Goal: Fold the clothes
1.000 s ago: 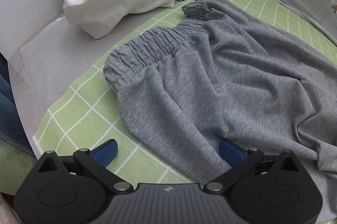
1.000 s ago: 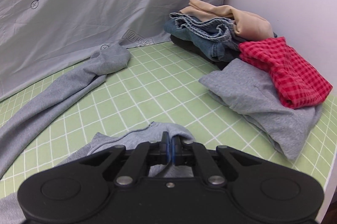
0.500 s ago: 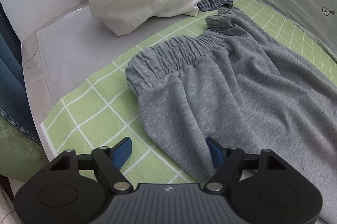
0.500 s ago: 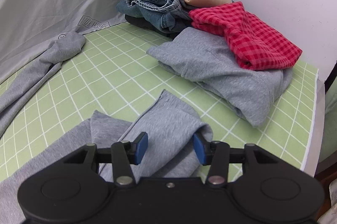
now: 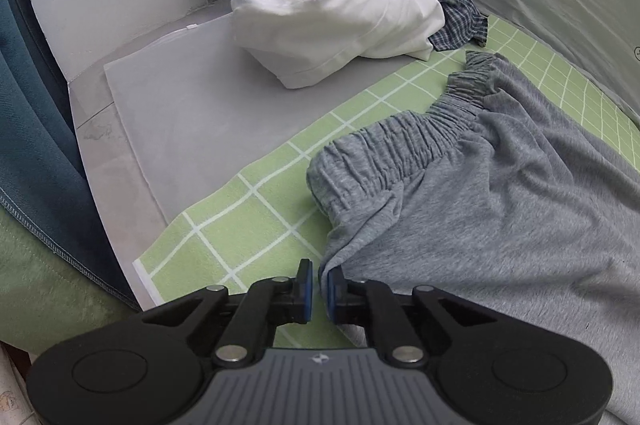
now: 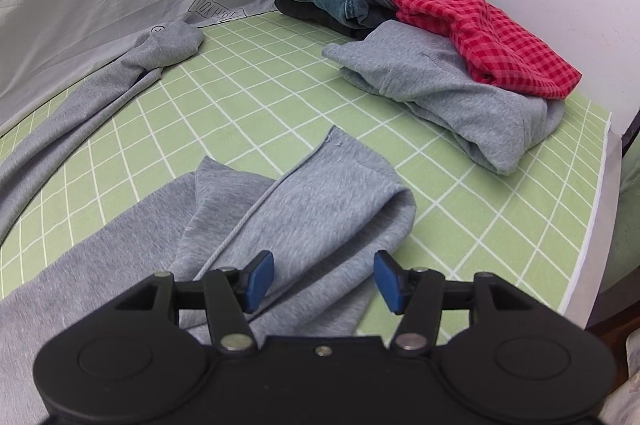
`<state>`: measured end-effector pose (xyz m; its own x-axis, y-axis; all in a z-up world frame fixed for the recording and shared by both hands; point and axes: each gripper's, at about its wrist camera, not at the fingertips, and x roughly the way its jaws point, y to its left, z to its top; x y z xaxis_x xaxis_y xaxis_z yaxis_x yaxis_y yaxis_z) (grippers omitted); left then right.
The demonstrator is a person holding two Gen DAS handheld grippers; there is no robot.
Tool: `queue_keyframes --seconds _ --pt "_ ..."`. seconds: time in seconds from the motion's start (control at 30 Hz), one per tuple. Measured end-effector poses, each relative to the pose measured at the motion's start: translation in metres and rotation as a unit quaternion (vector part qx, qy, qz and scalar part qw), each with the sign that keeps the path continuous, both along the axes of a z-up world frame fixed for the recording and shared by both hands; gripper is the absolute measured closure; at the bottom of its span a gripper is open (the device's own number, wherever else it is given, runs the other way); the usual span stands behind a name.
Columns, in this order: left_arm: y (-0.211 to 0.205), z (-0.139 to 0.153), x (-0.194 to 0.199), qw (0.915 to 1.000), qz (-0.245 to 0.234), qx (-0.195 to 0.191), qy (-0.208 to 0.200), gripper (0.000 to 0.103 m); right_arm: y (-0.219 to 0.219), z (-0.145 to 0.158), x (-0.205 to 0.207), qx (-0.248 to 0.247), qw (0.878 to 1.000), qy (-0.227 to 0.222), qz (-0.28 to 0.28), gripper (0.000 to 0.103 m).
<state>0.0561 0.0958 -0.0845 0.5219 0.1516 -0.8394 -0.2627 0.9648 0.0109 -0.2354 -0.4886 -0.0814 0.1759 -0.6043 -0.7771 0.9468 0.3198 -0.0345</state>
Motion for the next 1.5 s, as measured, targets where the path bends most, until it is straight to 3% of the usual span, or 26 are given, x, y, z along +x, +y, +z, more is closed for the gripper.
queue_keyframes --seconds 0.13,0.27,0.3,0.4,0.53,0.6,0.7,0.77,0.9,1.1,1.13,1.2,1.27,1.33,1.4,1.5 --pt "0.020 0.002 -0.001 0.9995 0.000 0.033 -0.003 0.092 0.020 -0.002 -0.011 0.000 1.000 0.001 0.006 0.045" --pt "0.022 0.008 -0.005 0.9998 -0.005 0.018 -0.001 0.086 0.029 -0.005 -0.024 0.007 1.000 -0.004 0.006 0.045" --pt "0.018 0.011 -0.008 0.9998 -0.010 0.016 -0.004 0.082 0.029 -0.005 -0.027 0.008 1.000 -0.005 0.005 0.045" --pt "0.003 0.020 -0.018 0.9995 -0.023 0.014 -0.019 0.057 0.021 -0.003 -0.034 0.006 1.000 -0.012 0.006 0.045" --pt "-0.024 0.036 -0.035 0.9986 -0.031 0.010 -0.042 0.047 0.004 0.007 -0.033 -0.008 0.999 -0.008 0.038 0.043" --pt "-0.043 0.038 -0.043 0.9982 -0.042 0.007 -0.042 0.040 -0.005 0.012 -0.028 -0.014 0.998 -0.002 0.064 0.033" --pt "-0.078 0.034 -0.053 0.9972 -0.068 0.003 -0.033 0.028 -0.018 0.019 -0.016 -0.014 0.994 -0.013 0.105 0.030" --pt "-0.100 0.032 -0.060 0.9961 -0.085 0.001 -0.026 0.020 -0.022 0.019 -0.001 -0.010 0.990 -0.018 0.138 0.030" --pt "-0.154 0.017 -0.075 0.9900 -0.141 0.001 0.008 0.020 -0.025 0.015 0.031 0.009 0.978 -0.031 0.208 0.030" --pt "-0.213 -0.001 -0.087 0.9786 -0.203 0.020 0.030 0.019 -0.006 0.001 0.067 0.038 0.947 -0.023 0.318 0.032" --pt "-0.219 -0.004 -0.087 0.9775 -0.207 0.026 0.033 0.018 -0.004 -0.004 0.071 0.042 0.943 -0.009 0.329 0.033" --pt "-0.226 -0.008 -0.086 0.9772 -0.205 0.034 0.042 0.018 -0.006 -0.011 0.075 0.054 0.939 0.016 0.339 0.054" --pt "-0.225 -0.010 -0.085 0.9802 -0.191 0.028 0.046 0.014 -0.010 -0.014 0.075 0.060 0.934 0.021 0.352 0.067" --pt "-0.220 -0.012 -0.084 0.9842 -0.169 0.015 0.051 0.011 -0.017 -0.014 0.071 0.056 0.929 0.020 0.365 0.095" --pt "-0.215 -0.014 -0.083 0.9874 -0.148 0.000 0.056 0.009 -0.034 -0.009 0.069 0.062 0.931 0.005 0.359 0.099" --pt "-0.218 -0.016 -0.086 0.9881 -0.145 0.017 0.049 0.003 -0.071 -0.001 0.077 0.053 0.939 -0.015 0.340 0.100"
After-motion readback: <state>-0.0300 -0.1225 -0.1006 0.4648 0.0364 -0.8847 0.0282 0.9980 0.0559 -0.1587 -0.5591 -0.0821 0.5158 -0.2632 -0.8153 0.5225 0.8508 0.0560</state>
